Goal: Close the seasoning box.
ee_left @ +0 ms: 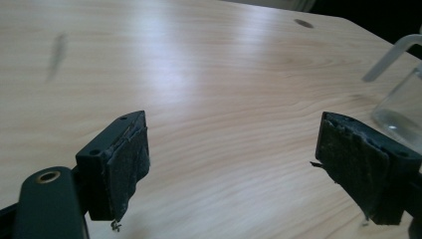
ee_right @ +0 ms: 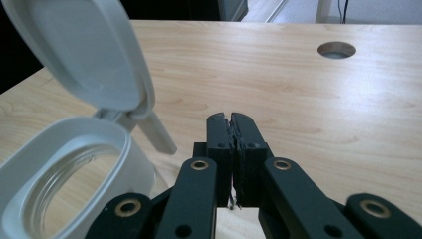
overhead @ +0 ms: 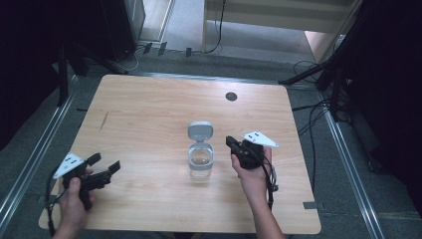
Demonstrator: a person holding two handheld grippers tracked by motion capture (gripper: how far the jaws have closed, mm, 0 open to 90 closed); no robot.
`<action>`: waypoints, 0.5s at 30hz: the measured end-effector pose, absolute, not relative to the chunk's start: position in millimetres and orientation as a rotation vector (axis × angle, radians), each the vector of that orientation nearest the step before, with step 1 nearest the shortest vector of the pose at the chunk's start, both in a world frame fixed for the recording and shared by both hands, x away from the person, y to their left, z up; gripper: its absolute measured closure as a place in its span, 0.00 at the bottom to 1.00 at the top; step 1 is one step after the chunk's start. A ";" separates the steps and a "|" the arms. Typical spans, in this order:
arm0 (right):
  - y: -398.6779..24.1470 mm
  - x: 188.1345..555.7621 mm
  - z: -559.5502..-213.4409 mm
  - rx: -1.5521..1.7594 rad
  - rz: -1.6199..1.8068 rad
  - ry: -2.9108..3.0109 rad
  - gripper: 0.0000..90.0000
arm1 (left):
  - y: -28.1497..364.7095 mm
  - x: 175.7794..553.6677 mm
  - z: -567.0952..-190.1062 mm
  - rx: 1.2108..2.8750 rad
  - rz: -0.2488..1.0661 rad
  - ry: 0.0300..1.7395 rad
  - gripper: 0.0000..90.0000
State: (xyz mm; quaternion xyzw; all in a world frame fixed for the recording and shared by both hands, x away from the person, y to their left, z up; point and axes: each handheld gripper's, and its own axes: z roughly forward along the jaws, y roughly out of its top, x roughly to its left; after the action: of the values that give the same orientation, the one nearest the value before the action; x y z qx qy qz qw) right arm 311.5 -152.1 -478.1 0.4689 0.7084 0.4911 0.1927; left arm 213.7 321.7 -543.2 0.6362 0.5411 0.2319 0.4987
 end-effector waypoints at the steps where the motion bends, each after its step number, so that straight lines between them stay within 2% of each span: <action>1: -152.1 311.5 -478.1 1.316 1.378 1.988 0.98 | 328.2 210.7 -546.0 1.544 0.574 1.332 0.15; 5: -147.5 323.2 -469.4 1.321 1.390 1.974 0.98 | 335.3 203.9 -549.1 1.493 0.602 1.368 0.16; 10: -135.3 341.7 -453.3 1.296 1.420 1.994 0.99 | 322.3 208.7 -551.4 1.561 0.656 1.354 0.15; 15: -127.4 351.6 -441.5 1.302 1.484 1.999 0.98 | 326.7 208.7 -552.0 1.525 0.616 1.363 0.15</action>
State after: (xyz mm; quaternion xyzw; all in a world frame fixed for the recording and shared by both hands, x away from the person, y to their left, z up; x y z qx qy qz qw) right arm 351.6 -127.4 -441.5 0.4569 0.7018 0.5210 0.1653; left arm 208.7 326.7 -552.0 0.6255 0.5593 0.2527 0.4818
